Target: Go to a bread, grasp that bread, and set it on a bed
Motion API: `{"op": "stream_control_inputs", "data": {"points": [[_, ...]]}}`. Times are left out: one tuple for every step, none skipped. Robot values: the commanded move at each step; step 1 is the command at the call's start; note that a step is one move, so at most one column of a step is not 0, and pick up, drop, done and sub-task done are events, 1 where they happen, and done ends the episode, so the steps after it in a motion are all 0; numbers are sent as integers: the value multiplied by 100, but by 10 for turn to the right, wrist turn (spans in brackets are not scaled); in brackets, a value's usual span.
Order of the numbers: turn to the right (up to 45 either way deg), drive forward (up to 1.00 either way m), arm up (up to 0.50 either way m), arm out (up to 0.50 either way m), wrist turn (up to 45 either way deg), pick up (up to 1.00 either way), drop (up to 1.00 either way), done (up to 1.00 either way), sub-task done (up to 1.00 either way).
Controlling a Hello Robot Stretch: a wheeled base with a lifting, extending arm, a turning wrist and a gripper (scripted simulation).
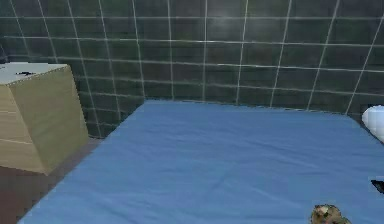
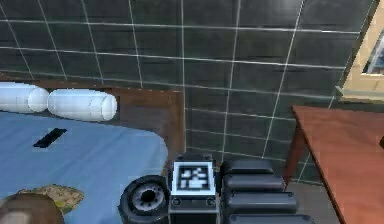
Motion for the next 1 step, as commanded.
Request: {"op": "stream_control_inputs", "data": {"points": [[-450, 0, 0, 0, 0, 0, 0, 0, 0]]}}
